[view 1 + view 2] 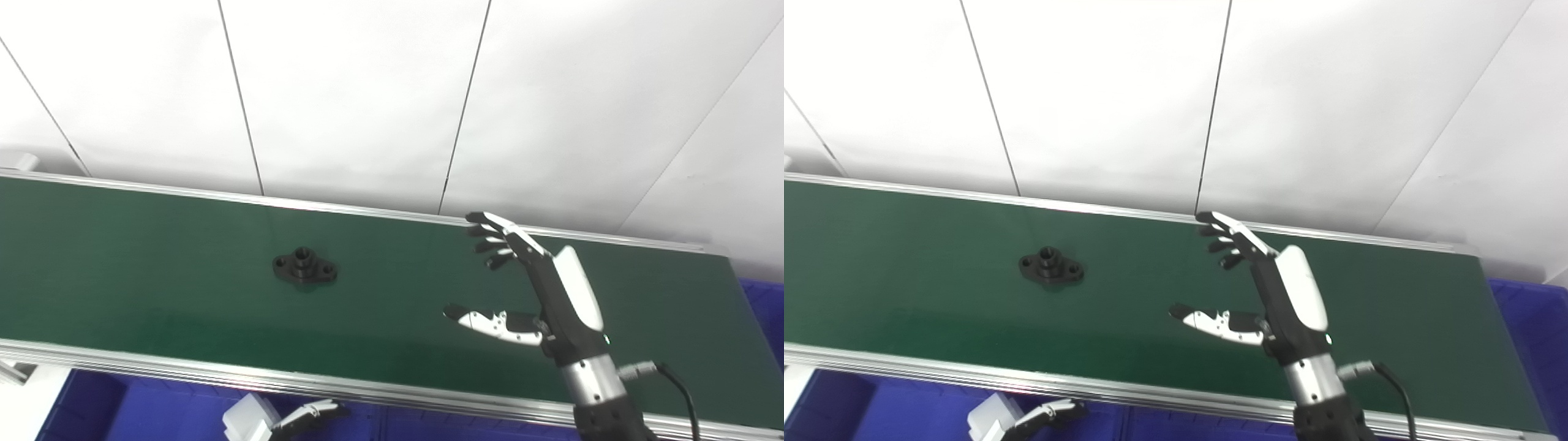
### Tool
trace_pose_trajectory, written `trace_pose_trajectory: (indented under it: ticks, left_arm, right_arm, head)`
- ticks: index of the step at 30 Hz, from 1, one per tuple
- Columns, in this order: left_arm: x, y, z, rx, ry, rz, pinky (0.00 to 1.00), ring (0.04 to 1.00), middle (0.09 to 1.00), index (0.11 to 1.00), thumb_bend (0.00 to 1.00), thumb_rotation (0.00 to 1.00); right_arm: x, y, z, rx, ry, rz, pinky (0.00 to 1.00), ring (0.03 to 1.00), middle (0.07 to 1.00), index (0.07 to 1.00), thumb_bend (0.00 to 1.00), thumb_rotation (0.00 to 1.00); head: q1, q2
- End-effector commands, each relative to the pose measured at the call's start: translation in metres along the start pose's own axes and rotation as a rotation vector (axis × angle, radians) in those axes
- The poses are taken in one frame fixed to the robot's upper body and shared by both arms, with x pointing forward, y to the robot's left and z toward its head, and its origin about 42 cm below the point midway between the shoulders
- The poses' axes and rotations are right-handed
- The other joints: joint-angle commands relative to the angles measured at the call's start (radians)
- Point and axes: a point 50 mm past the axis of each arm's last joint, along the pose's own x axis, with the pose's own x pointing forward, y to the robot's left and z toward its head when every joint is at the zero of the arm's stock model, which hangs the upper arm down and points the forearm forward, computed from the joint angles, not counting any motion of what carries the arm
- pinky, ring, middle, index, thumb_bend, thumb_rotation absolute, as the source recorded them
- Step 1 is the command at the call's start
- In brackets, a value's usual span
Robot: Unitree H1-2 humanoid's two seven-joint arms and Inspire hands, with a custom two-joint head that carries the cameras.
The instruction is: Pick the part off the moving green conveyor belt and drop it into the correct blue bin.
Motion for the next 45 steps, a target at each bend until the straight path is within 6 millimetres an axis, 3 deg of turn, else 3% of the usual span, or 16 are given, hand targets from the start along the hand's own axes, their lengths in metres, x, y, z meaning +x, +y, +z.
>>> trace_pose_trajectory:
  ticks: [1,20,39,45]
  left_arm:
    - [0.001,0.007,0.003,-0.017,-0.027,0.008,0.68,0.758,0.803,0.736,0.82,0.35]
    - [0.004,0.016,-0.001,0.010,-0.032,0.009,0.69,0.765,0.811,0.752,0.82,0.37]
    - [0.006,0.016,0.003,-0.007,-0.036,-0.003,0.70,0.768,0.817,0.761,0.82,0.35]
    - [0.006,0.014,0.003,0.003,-0.041,0.002,0.71,0.777,0.820,0.766,0.81,0.36]
  right_arm:
    - [0.015,-0.003,0.005,-0.020,-0.017,-0.011,0.57,0.690,0.766,0.828,0.69,0.32]
    - [0.084,0.012,-0.006,-0.173,0.069,0.170,0.61,0.706,0.776,0.857,0.74,0.37]
    - [0.124,0.035,-0.019,-0.345,0.111,0.375,0.66,0.767,0.802,0.867,0.78,0.44]
    - [0.130,0.046,-0.023,-0.355,0.133,0.414,0.67,0.774,0.805,0.931,0.78,0.45]
  head:
    - [0.000,-0.001]
    - [-0.125,0.022]
    - [-0.116,0.050]
    - [-0.110,0.050]
